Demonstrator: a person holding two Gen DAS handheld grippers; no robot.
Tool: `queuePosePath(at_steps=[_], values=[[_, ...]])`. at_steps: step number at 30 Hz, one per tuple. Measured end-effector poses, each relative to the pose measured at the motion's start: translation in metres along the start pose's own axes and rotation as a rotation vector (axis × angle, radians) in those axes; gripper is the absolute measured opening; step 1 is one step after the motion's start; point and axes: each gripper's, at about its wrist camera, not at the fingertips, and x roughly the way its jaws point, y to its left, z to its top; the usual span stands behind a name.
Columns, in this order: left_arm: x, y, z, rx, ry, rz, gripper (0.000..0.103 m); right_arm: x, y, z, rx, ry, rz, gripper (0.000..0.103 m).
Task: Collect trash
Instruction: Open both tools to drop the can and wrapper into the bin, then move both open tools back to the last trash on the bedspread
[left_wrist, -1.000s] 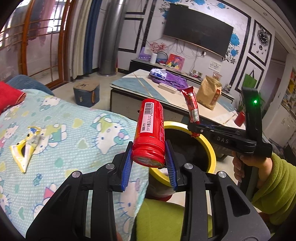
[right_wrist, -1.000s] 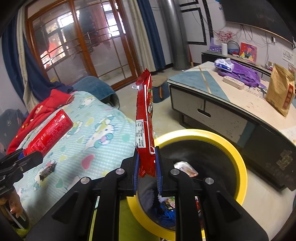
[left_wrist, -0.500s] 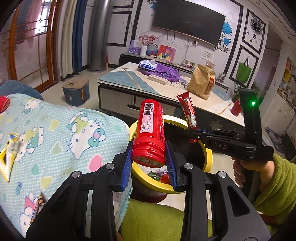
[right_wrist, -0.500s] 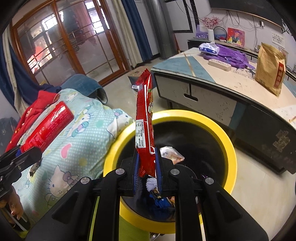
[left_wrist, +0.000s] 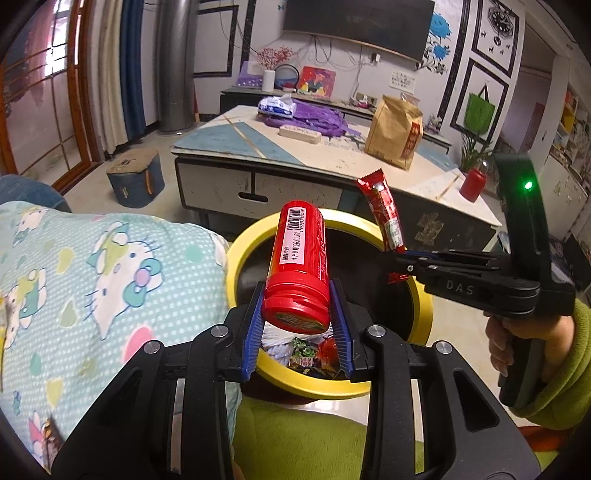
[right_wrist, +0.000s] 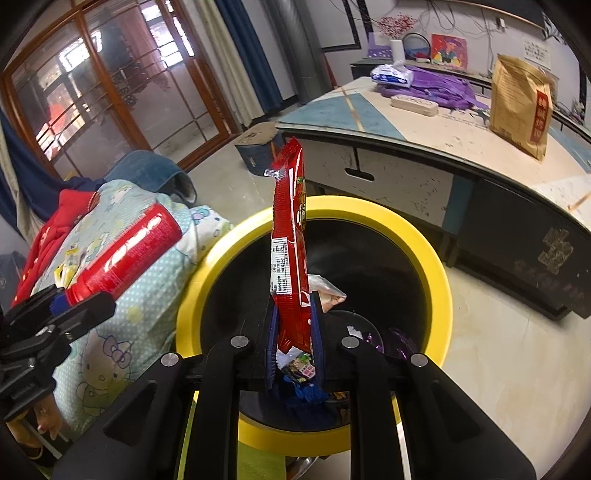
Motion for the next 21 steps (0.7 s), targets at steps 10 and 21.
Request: queuePosePath(at_steps=[10, 21], values=[[0.026, -0.003, 0.008, 0.020, 0.027, -0.002, 0.028, 0.000, -0.013, 0.002, 0.064, -0.008, -0.011, 0.041], [0.002, 0.020, 0.006, -0.102, -0.021, 0.063, 0.092, -0.010, -0.011, 0.007, 0.066, -0.065, -0.028, 0.065]])
